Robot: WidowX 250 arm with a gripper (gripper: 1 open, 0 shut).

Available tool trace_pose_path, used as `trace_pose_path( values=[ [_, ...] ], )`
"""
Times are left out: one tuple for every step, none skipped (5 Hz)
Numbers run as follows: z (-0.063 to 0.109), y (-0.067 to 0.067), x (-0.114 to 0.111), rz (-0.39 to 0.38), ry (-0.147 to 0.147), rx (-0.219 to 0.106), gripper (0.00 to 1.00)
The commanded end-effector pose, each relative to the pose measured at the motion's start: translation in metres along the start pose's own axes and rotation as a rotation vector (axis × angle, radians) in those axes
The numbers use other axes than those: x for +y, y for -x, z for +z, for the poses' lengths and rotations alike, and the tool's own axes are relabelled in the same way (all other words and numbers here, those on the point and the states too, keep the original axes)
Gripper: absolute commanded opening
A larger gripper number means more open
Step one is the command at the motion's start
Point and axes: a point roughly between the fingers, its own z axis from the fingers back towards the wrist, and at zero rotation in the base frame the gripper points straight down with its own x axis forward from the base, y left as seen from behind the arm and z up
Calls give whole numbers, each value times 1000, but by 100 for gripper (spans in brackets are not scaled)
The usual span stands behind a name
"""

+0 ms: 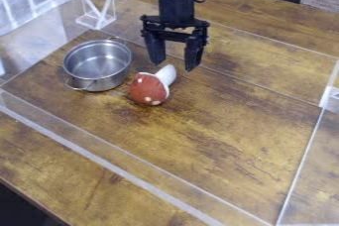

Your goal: Put the mushroom in the silver pot

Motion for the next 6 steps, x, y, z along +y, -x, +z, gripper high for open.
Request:
trace_pose_path(
  values=[
    [50, -4, -8, -31, -17, -136, 100],
    [59, -4, -16, -105, -22, -124, 100],
    [69, -3, -24, -175, -24, -120, 100],
    [69, 6, -20, -180, -28, -117, 100],
    [65, 16, -15, -179, -30, -112, 100],
    [61, 22, -9, -180, -33, -117, 100]
  ],
)
